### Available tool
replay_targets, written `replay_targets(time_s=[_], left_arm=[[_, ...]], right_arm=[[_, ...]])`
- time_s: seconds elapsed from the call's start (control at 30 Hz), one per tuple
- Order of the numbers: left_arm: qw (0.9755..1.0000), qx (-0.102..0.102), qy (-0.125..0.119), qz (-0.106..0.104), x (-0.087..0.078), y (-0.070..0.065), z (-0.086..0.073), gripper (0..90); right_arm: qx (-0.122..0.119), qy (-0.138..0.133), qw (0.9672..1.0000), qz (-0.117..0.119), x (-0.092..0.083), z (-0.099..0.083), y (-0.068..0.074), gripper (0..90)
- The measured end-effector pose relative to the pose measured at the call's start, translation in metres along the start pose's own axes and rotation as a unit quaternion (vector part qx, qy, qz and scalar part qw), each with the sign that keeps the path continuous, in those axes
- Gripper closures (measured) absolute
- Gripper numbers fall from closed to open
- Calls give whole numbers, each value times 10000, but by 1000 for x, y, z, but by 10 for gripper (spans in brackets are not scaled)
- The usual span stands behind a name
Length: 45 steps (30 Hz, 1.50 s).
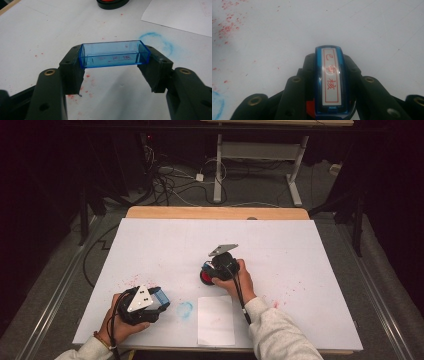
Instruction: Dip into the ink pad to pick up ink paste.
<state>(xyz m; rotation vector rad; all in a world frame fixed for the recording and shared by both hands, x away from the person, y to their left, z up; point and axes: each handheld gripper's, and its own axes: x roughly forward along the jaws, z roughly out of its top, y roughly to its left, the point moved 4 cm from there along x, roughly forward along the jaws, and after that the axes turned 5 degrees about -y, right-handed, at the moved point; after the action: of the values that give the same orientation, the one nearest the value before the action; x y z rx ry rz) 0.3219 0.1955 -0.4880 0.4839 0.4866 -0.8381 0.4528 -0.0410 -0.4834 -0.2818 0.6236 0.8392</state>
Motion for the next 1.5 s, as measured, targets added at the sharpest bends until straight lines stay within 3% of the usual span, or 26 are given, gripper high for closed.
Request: replay_targets(time_s=[0.17,0.37,0.8,1.1,1.4,1.5], left_arm=[[10000,19,3,-34,1,-1,1,390],[10000,24,5,-38,1,-1,1,390],[10000,25,10,-27,0,-2,0,390],[10000,25,21,-17,-1,-1,-1,390],[10000,32,8,-10,-2,-2,0,389],[10000,33,7,-10,-1,-1,0,389]], right_arm=[[74,-27,10000,-33,0,-1,0,700],[408,-110,9990,141,-1,-4,-4,701],[304,-68,9994,141,0,-3,-4,702],[314,-197,9993,35,0,-6,-2,701],[245,-83,9997,3,-1,-2,-2,700],[287,-279,9992,9,-8,6,-2,699]])
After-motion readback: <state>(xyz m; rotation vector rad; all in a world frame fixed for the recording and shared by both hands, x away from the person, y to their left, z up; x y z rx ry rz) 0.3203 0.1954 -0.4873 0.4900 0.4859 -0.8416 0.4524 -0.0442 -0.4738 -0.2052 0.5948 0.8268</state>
